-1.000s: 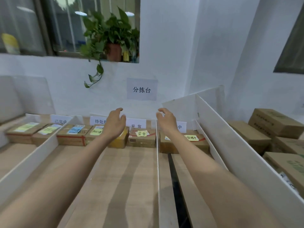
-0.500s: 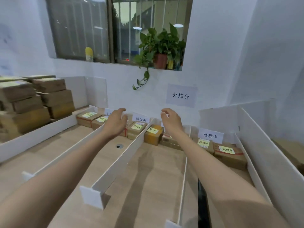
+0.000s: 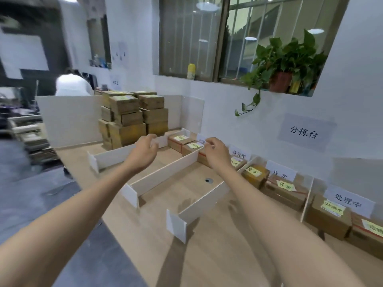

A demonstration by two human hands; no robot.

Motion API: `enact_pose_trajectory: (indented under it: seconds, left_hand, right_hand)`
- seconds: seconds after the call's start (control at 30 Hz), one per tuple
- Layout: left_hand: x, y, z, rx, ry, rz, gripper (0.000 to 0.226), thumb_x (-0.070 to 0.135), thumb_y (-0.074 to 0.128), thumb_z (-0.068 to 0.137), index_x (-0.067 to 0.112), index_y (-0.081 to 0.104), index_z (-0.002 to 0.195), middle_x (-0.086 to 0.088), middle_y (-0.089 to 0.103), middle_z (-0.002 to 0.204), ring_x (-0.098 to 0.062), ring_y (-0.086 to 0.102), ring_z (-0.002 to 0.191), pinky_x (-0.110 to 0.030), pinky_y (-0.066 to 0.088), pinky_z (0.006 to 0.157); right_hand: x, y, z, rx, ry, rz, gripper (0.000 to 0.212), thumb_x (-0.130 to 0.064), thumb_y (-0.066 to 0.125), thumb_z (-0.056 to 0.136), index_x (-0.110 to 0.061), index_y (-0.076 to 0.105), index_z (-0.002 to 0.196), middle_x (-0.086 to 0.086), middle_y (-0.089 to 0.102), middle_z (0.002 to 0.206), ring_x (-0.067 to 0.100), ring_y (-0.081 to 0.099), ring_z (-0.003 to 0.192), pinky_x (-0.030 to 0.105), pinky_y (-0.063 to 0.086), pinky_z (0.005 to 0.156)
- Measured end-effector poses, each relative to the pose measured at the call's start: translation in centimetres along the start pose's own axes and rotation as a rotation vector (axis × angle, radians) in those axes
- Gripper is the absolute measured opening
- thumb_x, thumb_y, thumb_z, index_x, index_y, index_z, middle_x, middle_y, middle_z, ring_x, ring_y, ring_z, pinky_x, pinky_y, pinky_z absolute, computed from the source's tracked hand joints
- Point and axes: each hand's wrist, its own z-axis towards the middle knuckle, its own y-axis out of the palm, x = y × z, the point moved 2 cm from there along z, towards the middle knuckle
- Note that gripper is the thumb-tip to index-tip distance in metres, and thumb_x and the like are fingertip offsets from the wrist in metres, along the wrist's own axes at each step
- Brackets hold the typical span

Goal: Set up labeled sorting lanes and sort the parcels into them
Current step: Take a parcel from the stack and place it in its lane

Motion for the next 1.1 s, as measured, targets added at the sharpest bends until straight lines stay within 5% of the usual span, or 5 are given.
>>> enact_pose_trajectory:
  seconds: [0.13, 0.27, 0.43, 0.97, 1.1]
  left_hand:
    - [-4.2, -4.0, 0.3, 0.055, -0.040, 0.053, 0.038, 0.021, 0.038, 0.100, 0.006, 0.048, 0.133, -0.015, 0.050, 0.136, -0.028, 0.045, 0.126, -0.038, 0.036, 0.103]
    - [-8.8, -7.9, 1.4, 0.095, -0.060, 0.074, 0.020, 0.016, 0.039, 0.098, 0.009, 0.055, 0.106, -0.023, 0.058, 0.122, -0.034, 0.051, 0.113, -0.040, 0.040, 0.093]
    - [-15.1, -13.4, 3.1, 0.103, -0.094, 0.079, 0.040, 0.023, 0.036, 0.101, 0.004, 0.045, 0.135, -0.016, 0.049, 0.137, -0.029, 0.044, 0.127, -0.040, 0.035, 0.105]
    - [-33.4, -25.8, 8.2, 0.146, -0.172, 0.186, 0.043, 0.027, 0.035, 0.100, 0.004, 0.045, 0.135, -0.015, 0.049, 0.138, -0.028, 0.044, 0.127, -0.040, 0.037, 0.105]
    - [-36.6, -26.9, 9.8, 0.151, -0.207, 0.183, 0.041, 0.031, 0.034, 0.099, 0.005, 0.051, 0.127, -0.015, 0.055, 0.130, -0.029, 0.050, 0.119, -0.042, 0.041, 0.099]
  right_hand:
    - [-3.5, 4.3, 0.3, -0.050, -0.057, 0.015, 0.031, -0.022, 0.042, 0.097, -0.016, 0.059, 0.122, 0.002, 0.056, 0.123, 0.019, 0.052, 0.111, 0.029, 0.039, 0.086]
    - [-6.7, 9.3, 1.3, -0.080, -0.079, 0.034, 0.029, -0.024, 0.041, 0.098, -0.017, 0.059, 0.121, -0.002, 0.057, 0.119, 0.015, 0.051, 0.105, 0.030, 0.040, 0.086]
    - [-11.2, 16.7, 2.9, -0.120, -0.088, 0.080, 0.032, -0.025, 0.042, 0.098, -0.017, 0.056, 0.125, 0.001, 0.054, 0.127, 0.018, 0.051, 0.115, 0.031, 0.042, 0.093]
    - [-21.4, 38.5, 5.6, -0.279, -0.096, 0.118, 0.034, -0.026, 0.040, 0.100, -0.018, 0.053, 0.131, 0.001, 0.054, 0.134, 0.019, 0.049, 0.120, 0.031, 0.041, 0.094]
    - [-22.9, 42.1, 7.3, -0.295, -0.131, 0.135, 0.030, -0.022, 0.040, 0.101, -0.013, 0.056, 0.125, 0.002, 0.056, 0.123, 0.012, 0.050, 0.100, 0.022, 0.047, 0.081]
